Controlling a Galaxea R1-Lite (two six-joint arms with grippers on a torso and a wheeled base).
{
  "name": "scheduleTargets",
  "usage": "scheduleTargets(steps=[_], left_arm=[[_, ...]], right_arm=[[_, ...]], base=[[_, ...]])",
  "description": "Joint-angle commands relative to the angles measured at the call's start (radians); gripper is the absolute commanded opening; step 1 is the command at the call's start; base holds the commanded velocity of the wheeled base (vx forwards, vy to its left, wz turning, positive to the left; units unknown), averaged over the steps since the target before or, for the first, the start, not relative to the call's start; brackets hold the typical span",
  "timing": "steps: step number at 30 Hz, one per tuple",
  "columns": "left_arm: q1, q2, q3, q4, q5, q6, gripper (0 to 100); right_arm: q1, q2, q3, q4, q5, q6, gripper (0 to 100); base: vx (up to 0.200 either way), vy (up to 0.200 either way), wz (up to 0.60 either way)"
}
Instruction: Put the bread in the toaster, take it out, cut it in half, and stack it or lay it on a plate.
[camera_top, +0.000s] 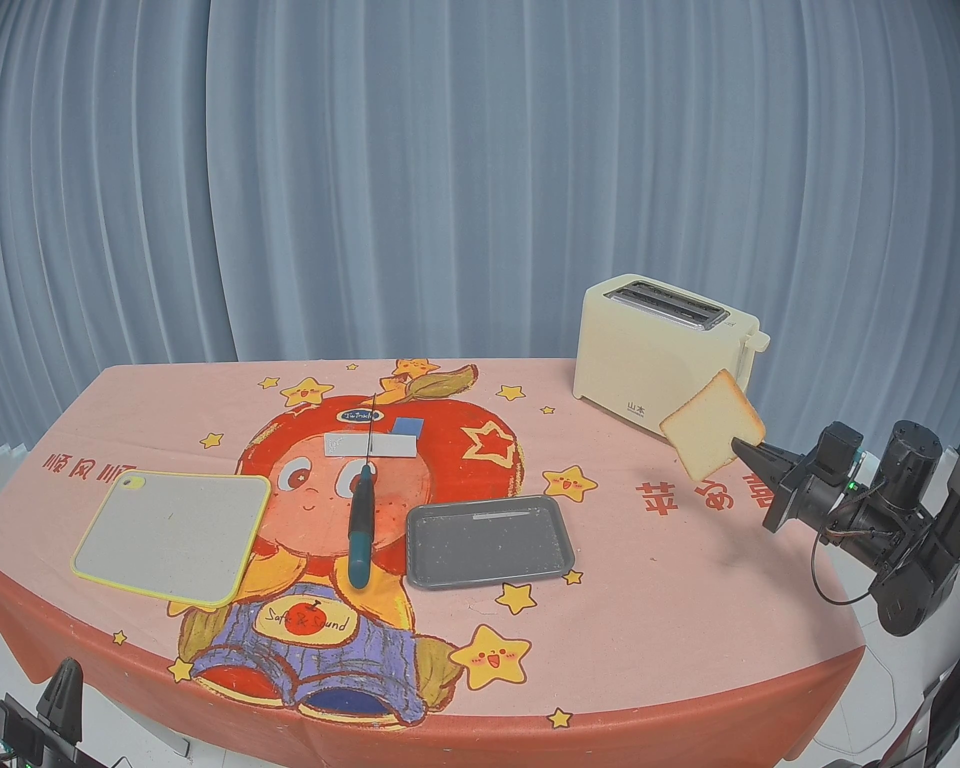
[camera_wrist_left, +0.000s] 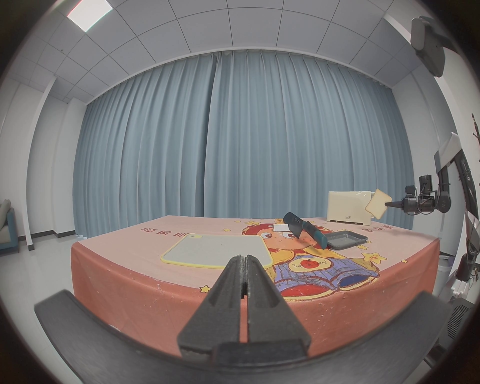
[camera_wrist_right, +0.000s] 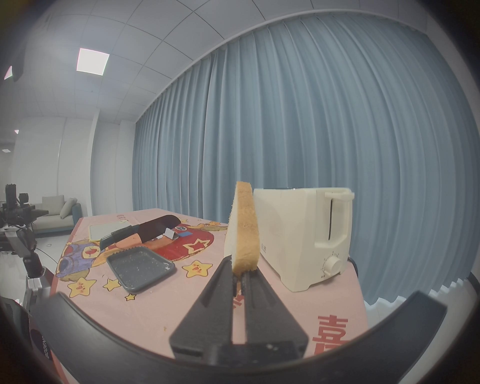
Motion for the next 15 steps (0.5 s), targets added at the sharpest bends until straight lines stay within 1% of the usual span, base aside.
scheduleTargets(steps=[1, 15], left_arm=[[0.0, -0.001, 0.018, 0.0, 0.0, 0.0, 0], [0.0, -0.001, 0.018, 0.0, 0.0, 0.0, 0]], right_arm=[[0.001, 0.027, -0.001, -0.009, 0.0, 0.0, 0], [0.013, -0.009, -0.017, -0.011, -0.001, -0.002, 0]], base=[[0.0, 0.0, 0.0], [0.0, 0.0, 0.0]])
